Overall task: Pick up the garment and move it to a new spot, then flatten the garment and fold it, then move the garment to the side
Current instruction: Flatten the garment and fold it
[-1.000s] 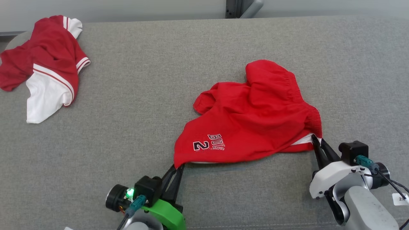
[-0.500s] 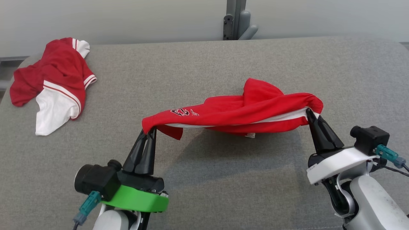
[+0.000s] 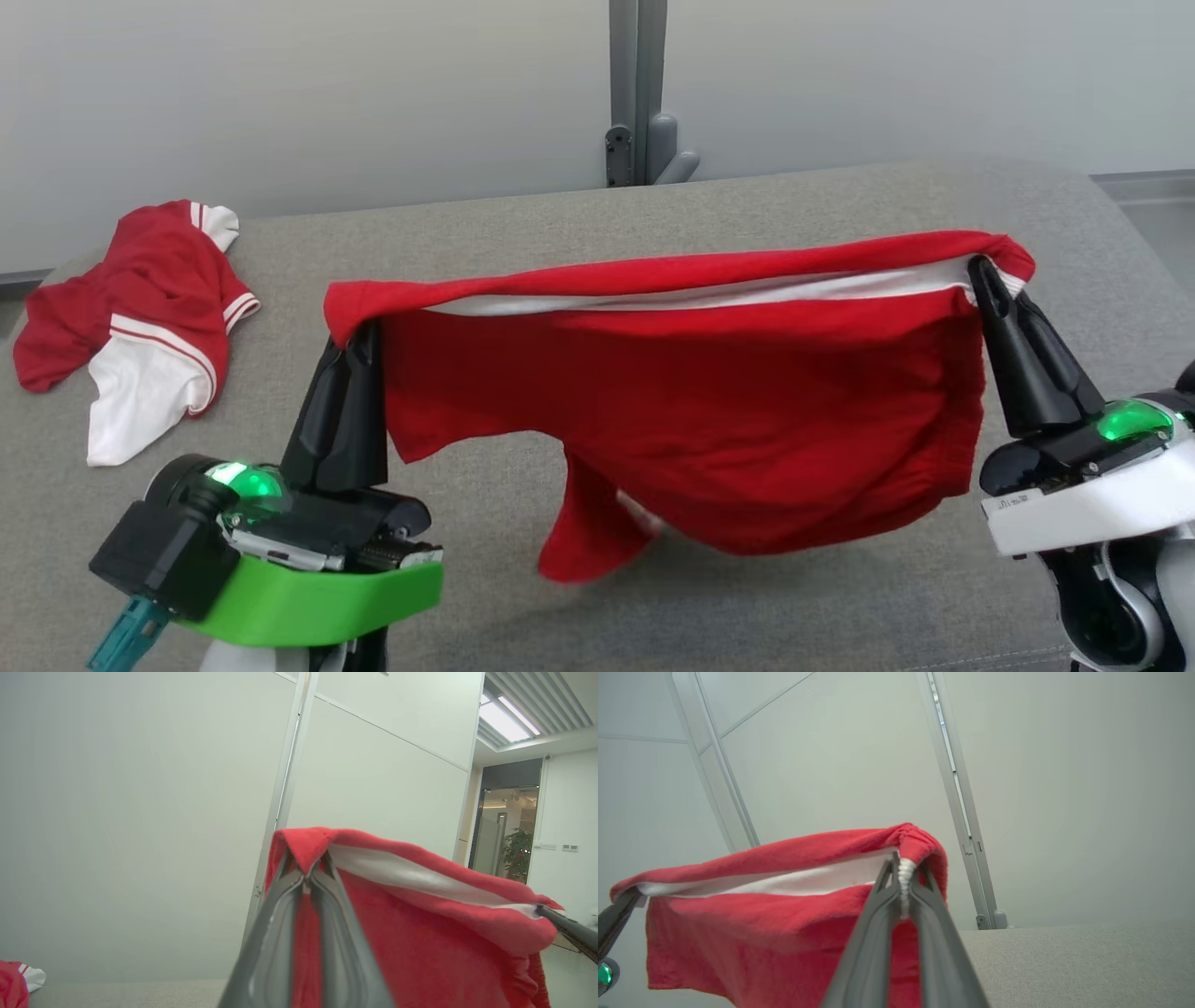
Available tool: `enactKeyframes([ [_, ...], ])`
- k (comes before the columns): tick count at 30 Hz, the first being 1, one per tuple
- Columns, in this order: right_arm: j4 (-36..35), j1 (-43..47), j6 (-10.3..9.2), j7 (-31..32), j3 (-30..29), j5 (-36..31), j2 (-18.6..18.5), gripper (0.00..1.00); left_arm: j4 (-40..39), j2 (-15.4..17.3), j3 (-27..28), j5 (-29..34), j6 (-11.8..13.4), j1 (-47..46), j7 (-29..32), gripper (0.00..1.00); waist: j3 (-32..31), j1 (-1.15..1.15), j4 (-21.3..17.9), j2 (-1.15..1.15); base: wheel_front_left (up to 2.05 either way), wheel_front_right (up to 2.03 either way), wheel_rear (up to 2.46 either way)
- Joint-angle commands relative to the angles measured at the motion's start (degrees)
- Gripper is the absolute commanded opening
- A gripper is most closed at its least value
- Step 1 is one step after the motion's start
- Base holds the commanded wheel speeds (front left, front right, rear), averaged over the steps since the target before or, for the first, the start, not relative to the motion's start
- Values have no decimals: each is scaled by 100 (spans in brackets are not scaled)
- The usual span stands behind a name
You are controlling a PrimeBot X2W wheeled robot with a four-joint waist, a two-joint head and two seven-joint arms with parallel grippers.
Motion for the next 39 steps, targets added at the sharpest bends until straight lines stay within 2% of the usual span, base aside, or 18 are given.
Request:
enactKeyframes([
  [1,-147,111,-6,69,-65,47,10,0,-58,86,12,-33,-9,61,-3,0,-82,0,-103,0,0,0,0],
  [6,-392,61,-6,504,-149,241,-33,0,-112,503,-85,-146,-9,-284,116,0,-24,0,-164,0,0,0,0],
  [12,243,-898,-3,827,221,388,-147,0,267,1088,-338,-307,-9,-1356,479,0,428,0,-93,0,0,0,0],
  [16,1086,-2183,-3,834,396,478,-92,0,808,1340,-495,-569,-9,-2581,756,0,1054,0,36,0,0,0,0],
  [20,2183,-3904,-3,642,614,273,59,0,1665,1485,-335,-688,-10,-4095,856,0,1861,0,69,0,0,0,0],
  [21,2183,-3904,-3,642,614,273,59,0,1665,1485,-335,-688,-10,-4095,856,0,1861,0,69,0,0,0,0],
  [22,2820,-4726,-3,394,783,111,162,0,2180,1529,-333,-639,-10,-4793,815,0,2198,0,51,0,0,0,0],
  [24,3488,-5541,-3,58,921,-137,274,0,2675,1621,-386,-486,-10,-5519,733,0,2506,0,22,0,0,0,0],
  [28,4706,-6761,-3,-743,1112,-485,579,0,3513,1560,-558,-270,-10,-6633,422,0,3010,0,28,0,0,0,0],
  [32,5509,-7368,-3,-1104,1191,-630,763,0,4055,1409,-855,-140,-10,-7241,141,0,3461,0,137,0,0,0,0],
  [35,5793,-7326,-3,-1160,1309,-584,861,0,4349,1242,-1014,-284,-9,-7214,33,0,3699,0,185,0,0,0,0],
  [39,5653,-6981,-3,-1161,1394,-515,749,0,4450,1169,-1110,-567,-9,-6968,-10,0,3838,0,196,0,0,0,0],
])
